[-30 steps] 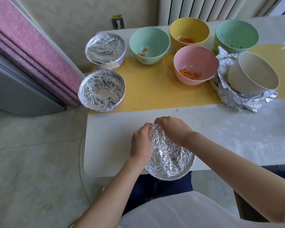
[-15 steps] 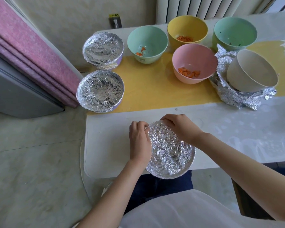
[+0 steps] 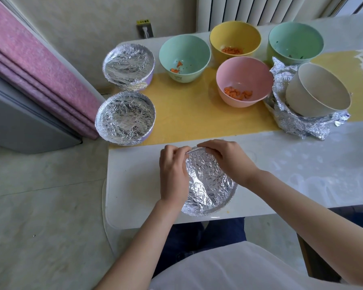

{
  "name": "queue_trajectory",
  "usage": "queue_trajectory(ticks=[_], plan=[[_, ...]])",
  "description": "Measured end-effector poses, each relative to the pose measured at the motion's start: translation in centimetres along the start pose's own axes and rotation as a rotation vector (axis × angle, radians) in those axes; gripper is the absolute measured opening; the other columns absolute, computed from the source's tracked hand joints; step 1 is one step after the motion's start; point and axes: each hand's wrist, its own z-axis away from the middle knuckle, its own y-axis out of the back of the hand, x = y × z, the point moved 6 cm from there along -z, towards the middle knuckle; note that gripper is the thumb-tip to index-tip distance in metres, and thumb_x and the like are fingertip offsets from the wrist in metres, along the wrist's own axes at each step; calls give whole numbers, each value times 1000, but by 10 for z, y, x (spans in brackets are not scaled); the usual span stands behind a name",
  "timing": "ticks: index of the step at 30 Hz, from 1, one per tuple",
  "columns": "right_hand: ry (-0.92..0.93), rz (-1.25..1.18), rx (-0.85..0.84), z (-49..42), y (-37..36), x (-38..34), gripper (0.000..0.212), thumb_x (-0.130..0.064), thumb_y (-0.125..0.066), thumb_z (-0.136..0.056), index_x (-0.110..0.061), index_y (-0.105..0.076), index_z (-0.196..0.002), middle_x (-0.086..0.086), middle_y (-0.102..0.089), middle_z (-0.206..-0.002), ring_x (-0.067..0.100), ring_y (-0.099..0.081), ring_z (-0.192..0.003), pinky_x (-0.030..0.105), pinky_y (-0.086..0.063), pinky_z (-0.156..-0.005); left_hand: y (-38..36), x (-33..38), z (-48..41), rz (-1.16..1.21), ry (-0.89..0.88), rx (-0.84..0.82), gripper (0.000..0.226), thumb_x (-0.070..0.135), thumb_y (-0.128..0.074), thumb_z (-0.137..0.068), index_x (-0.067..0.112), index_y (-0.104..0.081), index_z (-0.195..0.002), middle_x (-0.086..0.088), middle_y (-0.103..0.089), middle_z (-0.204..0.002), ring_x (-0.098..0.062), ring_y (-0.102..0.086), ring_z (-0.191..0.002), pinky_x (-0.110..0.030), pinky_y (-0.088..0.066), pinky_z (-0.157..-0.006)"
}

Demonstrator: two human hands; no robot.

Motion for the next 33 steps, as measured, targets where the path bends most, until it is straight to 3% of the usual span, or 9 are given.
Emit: queue_trajectory(ticks=[3,5,8,13,20,25,28,33], plan=[[39,16,14,3,1,-3,24,-5,-53,-93,-8,-68,-110,5,-71,-104,22,-67,-92,15,-41,-78,-1,3,1,4,-27,-4,25,-3,-49,-86,9,-61,-104,1,-40,-93,-22,-47,-83,-32,-41,-74],[89,52,26,4,2,-3,26,1,-54,-89,-8,-69,-108,5,-72,-101,23,-68,-88,20,-46,-77,-3,5,1,3,-42,-12,25,0,-46,-87,8,-62,-105,2,-39,-93,-21,-47,-83,-32,-42,-74],[135,166,7,4,1,-1,45,17,-54,-76,-8,-68,-110,6,-71,-103,25,-69,-88,30,-53,-74,-4,6,1,-3,-50,-26,31,7,-39,-88,6,-64,-106,-2,-43,-93,-22,-47,-83,-34,-43,-74],[194,244,-13,6,-2,-6,54,20,-54,-72,-9,-65,-116,7,-71,-103,27,-69,-83,37,-56,-67,-5,6,0,4,-72,-33,33,6,-38,-87,5,-64,-106,1,-38,-94,-22,-46,-83,-36,-44,-75],[255,300,20,11,2,-10,62,25,-59,-49,-6,-69,-102,7,-73,-93,25,-68,-61,29,-54,-50,-6,11,1,56,-109,-13,17,10,-44,-90,9,-56,-102,1,-40,-94,-21,-46,-85,-32,-42,-74],[241,305,24,10,-2,-11,58,21,-63,-60,-7,-65,-111,6,-71,-97,26,-69,-71,30,-54,-53,-4,8,1,85,-90,4,6,10,-47,-91,15,-48,-95,-1,-44,-93,-22,-47,-84,-33,-42,-75],[227,285,42,8,-2,-10,51,20,-64,-62,-8,-68,-104,4,-72,-91,25,-69,-67,29,-54,-54,-6,10,3,72,-107,-4,7,9,-46,-91,15,-48,-95,-4,-46,-92,-22,-48,-84,-34,-42,-75],[220,279,16,8,-2,-14,49,15,-50,-60,-7,-68,-99,5,-72,-88,25,-68,-63,30,-53,-53,-6,12,5,76,-111,2,10,6,-49,-90,14,-49,-96,1,-41,-94,-22,-48,-85,-35,-42,-75]])
